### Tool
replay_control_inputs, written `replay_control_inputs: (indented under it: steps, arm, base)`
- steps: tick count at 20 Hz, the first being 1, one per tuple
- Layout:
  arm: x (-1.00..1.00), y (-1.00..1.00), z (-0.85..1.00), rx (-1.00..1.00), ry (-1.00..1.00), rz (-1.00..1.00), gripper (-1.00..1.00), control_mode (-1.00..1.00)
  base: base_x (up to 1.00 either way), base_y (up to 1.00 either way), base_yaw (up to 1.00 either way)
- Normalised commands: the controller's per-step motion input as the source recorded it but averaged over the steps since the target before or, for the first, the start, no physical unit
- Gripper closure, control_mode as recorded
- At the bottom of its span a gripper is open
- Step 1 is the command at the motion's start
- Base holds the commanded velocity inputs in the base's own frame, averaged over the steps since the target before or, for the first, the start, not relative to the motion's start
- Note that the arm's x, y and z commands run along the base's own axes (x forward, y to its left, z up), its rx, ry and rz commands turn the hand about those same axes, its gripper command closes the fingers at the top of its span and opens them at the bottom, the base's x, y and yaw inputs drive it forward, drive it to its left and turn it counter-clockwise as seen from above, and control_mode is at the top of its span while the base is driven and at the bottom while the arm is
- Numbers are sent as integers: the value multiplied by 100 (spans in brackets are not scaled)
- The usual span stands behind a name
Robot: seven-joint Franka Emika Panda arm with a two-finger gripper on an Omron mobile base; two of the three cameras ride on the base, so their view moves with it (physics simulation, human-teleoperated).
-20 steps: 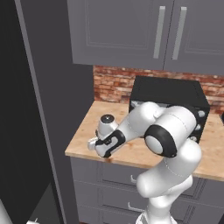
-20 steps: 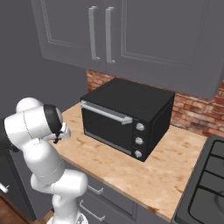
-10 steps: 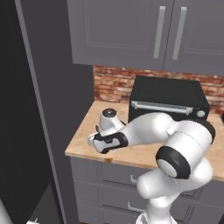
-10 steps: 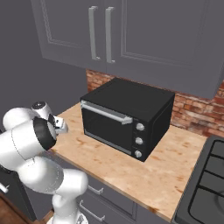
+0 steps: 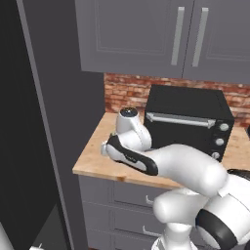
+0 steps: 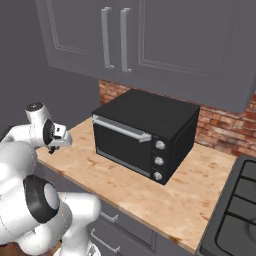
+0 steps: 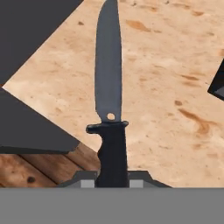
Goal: Retrieve the butter from the fridge and place it on a plate on the dining table. Then retrieve the butter knife by the fridge and place it near the plate.
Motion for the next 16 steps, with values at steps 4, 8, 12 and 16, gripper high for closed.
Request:
replay_control_inputs:
  steps: [4,8,12,16]
  arm:
    - [-91,-19,66,0,0,0,100,-100]
    - [-85,-16,58,-3,0,0,100,-100]
    - [-72,-28,79,0,0,0,100,-100]
    - [-48,-39,72,0,0,0,100,-100]
  base:
    - [0,0,0]
    - [0,0,0]
    - [0,0,0]
    - [0,0,0]
